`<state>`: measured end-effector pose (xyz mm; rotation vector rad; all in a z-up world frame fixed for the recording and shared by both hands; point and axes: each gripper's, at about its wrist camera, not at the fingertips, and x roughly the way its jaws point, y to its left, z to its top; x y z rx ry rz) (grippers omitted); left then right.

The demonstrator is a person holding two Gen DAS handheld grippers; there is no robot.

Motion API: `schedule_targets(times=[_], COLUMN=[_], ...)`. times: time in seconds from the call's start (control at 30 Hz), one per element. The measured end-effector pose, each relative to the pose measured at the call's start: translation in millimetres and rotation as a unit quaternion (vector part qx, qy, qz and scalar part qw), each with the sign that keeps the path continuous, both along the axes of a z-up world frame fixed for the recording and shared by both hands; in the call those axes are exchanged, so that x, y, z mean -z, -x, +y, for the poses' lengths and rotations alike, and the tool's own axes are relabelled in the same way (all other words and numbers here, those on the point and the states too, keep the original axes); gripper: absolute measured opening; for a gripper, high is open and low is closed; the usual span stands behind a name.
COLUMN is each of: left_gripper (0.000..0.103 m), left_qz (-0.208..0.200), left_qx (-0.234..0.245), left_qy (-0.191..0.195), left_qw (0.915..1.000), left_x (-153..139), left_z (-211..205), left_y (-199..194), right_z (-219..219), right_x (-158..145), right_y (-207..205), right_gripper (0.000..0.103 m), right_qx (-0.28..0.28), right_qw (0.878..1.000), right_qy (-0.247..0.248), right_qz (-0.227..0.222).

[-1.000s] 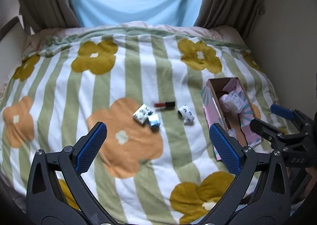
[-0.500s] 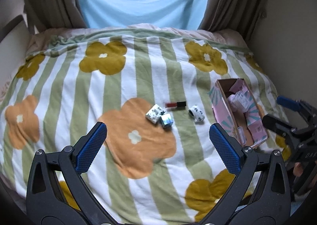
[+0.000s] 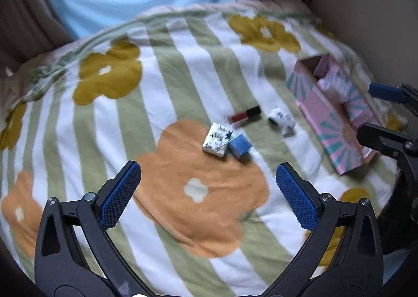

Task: Organize objects
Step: 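Grasp the white tissue pack with the left tool while the right tool grasps the blue box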

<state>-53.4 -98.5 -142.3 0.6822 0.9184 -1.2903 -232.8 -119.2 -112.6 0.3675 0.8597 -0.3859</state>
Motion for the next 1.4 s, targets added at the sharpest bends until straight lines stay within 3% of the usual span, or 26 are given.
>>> schedule_targets(times=[0.27,0.4,0.6,0.67,0.77,0.97,1.1,1.4], left_gripper=[0.099,0.094,0.094,0.094,0.082,0.077,0.069,0.044], left_qz=[0.003,0.012,0.017,0.021,0.021,0.017,0.017,-0.002], left_qx=[0.067,0.100,0.126,0.129,0.136,0.143,0.145,0.154], left_qy=[-0.035,-0.056,-0.083,-0.086,-0.094,-0.092,-0.088,-0.087], left_qw=[0.9971,0.9933,0.9885,0.9877,0.9861,0.9853,0.9853,0.9841], left_x=[89,132,176,184,196,203,203,201], left_z=[-56,-80,-106,-111,-119,-126,-129,-132], left_y=[-15,-16,-14,-14,-12,-10,-10,-4], right_z=[6,12,16,16,13,7,4,0], right_x=[89,130,167,175,186,194,197,191], right_y=[-35,-54,-76,-83,-92,-106,-111,-106], right_gripper=[0.090,0.077,0.072,0.069,0.060,0.048,0.033,0.031], right_qx=[-0.012,-0.025,-0.027,-0.024,-0.020,-0.007,-0.009,0.000], right_qw=[0.999,0.998,0.998,0.998,0.997,0.998,0.998,0.998], right_qy=[0.003,0.002,-0.001,-0.003,-0.014,-0.019,-0.025,-0.031], right_qz=[0.039,0.060,0.065,0.065,0.066,0.061,0.063,0.061])
